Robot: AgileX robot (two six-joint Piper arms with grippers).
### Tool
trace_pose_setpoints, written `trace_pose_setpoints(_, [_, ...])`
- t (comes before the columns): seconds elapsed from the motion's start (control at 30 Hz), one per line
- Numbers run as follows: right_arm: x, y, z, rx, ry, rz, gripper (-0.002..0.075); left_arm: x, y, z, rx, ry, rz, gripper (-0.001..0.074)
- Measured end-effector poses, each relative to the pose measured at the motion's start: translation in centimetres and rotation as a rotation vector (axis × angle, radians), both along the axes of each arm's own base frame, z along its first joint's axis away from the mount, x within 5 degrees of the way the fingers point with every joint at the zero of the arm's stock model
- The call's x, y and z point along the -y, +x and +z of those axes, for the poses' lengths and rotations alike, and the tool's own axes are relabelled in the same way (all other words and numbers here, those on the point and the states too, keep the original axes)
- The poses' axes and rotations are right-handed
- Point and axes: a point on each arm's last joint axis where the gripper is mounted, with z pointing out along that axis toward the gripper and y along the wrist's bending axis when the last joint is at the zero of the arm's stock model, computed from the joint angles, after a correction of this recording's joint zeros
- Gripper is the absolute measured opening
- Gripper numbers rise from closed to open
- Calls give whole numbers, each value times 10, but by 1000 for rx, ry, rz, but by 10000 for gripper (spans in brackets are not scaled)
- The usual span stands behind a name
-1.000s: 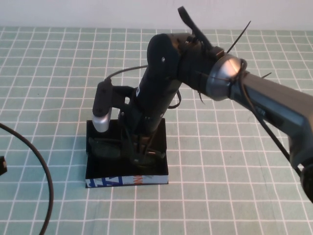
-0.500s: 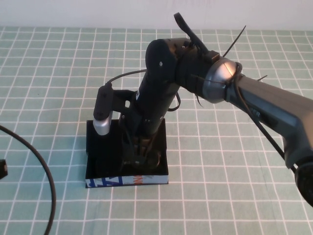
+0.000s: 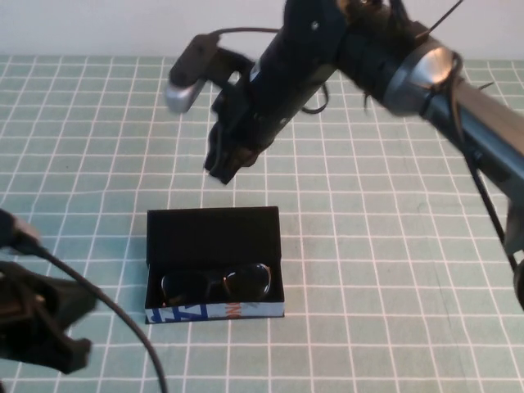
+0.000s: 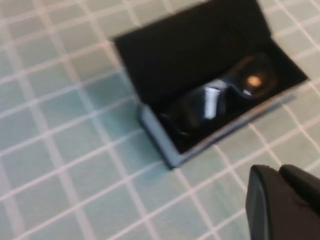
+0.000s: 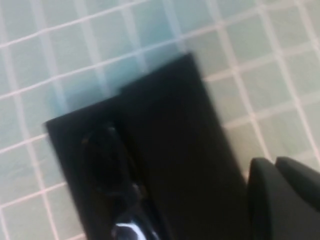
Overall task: Return glasses to glasses case
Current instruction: Close the glasses case
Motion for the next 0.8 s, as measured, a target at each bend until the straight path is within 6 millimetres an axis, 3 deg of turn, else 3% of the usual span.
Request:
trace_pose_setpoints(0.27, [48, 35, -4, -148, 58, -271, -11, 36, 19, -44, -116, 14, -139, -1])
trace_pose_setpoints(0.47, [59, 44, -17, -255, 122, -312, -11, 74, 29, -73, -109, 71, -205, -1])
trace_pose_setpoints(0.6, [57, 54, -35, -276, 134, -334, -11, 91, 34, -97, -119, 127, -220, -1])
trace_pose_setpoints(0.8, [51, 71, -89, -330, 102, -371, -11, 98, 46, -118, -95, 167, -160, -1])
